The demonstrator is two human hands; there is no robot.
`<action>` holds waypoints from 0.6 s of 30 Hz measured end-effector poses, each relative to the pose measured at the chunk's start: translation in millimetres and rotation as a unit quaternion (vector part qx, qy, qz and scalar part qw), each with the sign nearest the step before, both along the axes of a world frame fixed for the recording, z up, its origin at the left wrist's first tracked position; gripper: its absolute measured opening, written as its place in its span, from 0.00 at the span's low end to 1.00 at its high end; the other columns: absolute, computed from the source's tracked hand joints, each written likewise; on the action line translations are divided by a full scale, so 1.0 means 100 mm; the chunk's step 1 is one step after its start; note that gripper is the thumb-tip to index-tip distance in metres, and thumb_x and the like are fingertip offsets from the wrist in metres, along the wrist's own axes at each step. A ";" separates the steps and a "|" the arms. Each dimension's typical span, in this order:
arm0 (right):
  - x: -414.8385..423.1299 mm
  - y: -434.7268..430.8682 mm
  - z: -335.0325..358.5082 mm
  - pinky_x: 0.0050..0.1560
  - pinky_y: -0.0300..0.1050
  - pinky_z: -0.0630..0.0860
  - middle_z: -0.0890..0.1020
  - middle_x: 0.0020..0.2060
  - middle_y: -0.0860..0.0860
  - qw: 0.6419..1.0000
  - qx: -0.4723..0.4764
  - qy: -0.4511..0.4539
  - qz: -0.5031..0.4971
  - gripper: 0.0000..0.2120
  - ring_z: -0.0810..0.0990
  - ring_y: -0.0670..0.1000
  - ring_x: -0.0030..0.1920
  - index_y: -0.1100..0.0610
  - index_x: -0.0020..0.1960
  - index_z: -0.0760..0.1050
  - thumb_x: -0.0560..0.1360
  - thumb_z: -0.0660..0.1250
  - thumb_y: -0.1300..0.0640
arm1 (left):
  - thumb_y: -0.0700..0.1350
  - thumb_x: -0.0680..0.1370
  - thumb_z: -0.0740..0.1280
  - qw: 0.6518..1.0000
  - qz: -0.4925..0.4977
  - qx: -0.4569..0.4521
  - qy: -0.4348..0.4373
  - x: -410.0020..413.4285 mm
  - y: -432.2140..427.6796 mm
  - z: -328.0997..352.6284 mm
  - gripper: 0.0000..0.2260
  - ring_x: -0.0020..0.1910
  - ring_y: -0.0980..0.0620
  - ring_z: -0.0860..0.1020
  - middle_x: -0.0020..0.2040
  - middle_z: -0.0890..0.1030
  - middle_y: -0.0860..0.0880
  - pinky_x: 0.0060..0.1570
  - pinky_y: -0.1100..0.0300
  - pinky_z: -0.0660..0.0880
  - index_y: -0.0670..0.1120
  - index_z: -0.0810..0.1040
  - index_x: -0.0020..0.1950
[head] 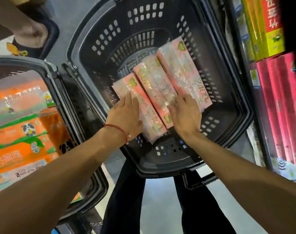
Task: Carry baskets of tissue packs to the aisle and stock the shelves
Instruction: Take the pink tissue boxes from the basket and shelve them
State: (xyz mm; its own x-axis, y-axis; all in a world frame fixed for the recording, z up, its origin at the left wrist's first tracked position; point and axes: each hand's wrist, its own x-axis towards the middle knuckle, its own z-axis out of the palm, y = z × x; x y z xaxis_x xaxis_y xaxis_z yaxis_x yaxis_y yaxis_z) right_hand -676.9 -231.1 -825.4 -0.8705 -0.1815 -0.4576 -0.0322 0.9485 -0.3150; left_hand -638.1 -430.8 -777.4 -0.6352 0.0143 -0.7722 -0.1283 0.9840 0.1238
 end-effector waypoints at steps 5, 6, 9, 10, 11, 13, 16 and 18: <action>-0.10 0.01 0.03 0.45 0.42 0.66 0.80 0.49 0.49 0.999 -0.035 -0.027 -0.024 0.11 0.78 0.50 0.48 0.54 0.44 0.77 0.82 0.69 0.49 | 0.63 0.79 0.64 0.999 0.024 -0.024 -0.040 -0.05 0.10 -0.27 0.50 0.82 0.37 0.43 0.81 0.40 0.33 0.80 0.47 0.52 0.35 0.35 0.80; -0.14 0.03 0.05 0.42 0.40 0.63 0.79 0.44 0.46 0.998 -0.042 -0.037 -0.033 0.13 0.78 0.49 0.44 0.52 0.41 0.75 0.82 0.70 0.49 | 0.66 0.79 0.62 0.998 0.031 -0.026 -0.050 -0.07 0.14 -0.36 0.52 0.81 0.35 0.41 0.80 0.39 0.32 0.81 0.45 0.50 0.33 0.34 0.79; -0.17 0.03 0.11 0.33 0.34 0.60 0.74 0.31 0.41 0.997 -0.051 -0.051 -0.035 0.19 0.73 0.43 0.33 0.47 0.35 0.67 0.81 0.71 0.50 | 0.76 0.74 0.56 0.996 0.002 -0.071 -0.048 -0.02 0.33 -0.63 0.59 0.78 0.27 0.37 0.79 0.37 0.28 0.79 0.37 0.43 0.30 0.34 0.77; -0.16 0.02 0.13 0.32 0.33 0.59 0.73 0.30 0.41 0.997 -0.050 -0.057 -0.034 0.20 0.72 0.42 0.31 0.47 0.35 0.66 0.82 0.71 0.50 | 0.78 0.72 0.55 0.995 0.008 -0.085 -0.044 0.02 0.39 -0.70 0.61 0.77 0.26 0.36 0.78 0.36 0.28 0.78 0.36 0.41 0.29 0.33 0.77; -0.15 0.01 0.15 0.32 0.33 0.59 0.72 0.29 0.42 0.996 -0.049 -0.064 -0.034 0.20 0.71 0.42 0.30 0.47 0.35 0.66 0.82 0.70 0.50 | 0.79 0.71 0.55 0.994 0.023 -0.097 -0.037 0.05 0.45 -0.74 0.63 0.77 0.26 0.35 0.78 0.35 0.27 0.78 0.35 0.40 0.28 0.32 0.76; -0.13 0.00 0.18 0.32 0.32 0.62 0.73 0.29 0.42 0.995 -0.053 -0.073 -0.042 0.17 0.72 0.41 0.30 0.49 0.37 0.69 0.83 0.69 0.51 | 0.80 0.69 0.55 0.992 0.048 -0.116 -0.020 0.10 0.53 -0.80 0.65 0.77 0.26 0.34 0.77 0.34 0.26 0.77 0.35 0.40 0.28 0.31 0.76; -0.11 -0.02 0.21 0.33 0.33 0.64 0.74 0.29 0.43 0.994 -0.064 -0.074 -0.049 0.16 0.72 0.41 0.30 0.51 0.38 0.70 0.83 0.69 0.51 | 0.81 0.68 0.54 0.990 0.050 -0.133 0.001 0.13 0.56 -0.91 0.65 0.77 0.26 0.35 0.77 0.35 0.26 0.77 0.35 0.40 0.28 0.32 0.76; -0.10 -0.04 0.21 0.35 0.44 0.68 0.74 0.29 0.44 0.995 -0.054 -0.072 -0.042 0.17 0.72 0.43 0.30 0.52 0.38 0.70 0.83 0.69 0.51 | 0.81 0.68 0.55 0.989 0.053 -0.140 0.011 0.13 0.54 -0.95 0.66 0.77 0.26 0.35 0.77 0.35 0.26 0.77 0.35 0.40 0.28 0.32 0.76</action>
State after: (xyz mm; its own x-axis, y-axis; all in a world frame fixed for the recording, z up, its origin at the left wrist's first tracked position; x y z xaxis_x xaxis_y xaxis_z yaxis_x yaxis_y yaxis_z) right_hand -687.0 -234.9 -803.9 -0.8110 -0.1662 -0.5610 0.0982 0.9065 -0.4106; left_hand -624.6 -376.8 -872.0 -0.6378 -0.2653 -0.7231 -0.2326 0.9613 -0.1475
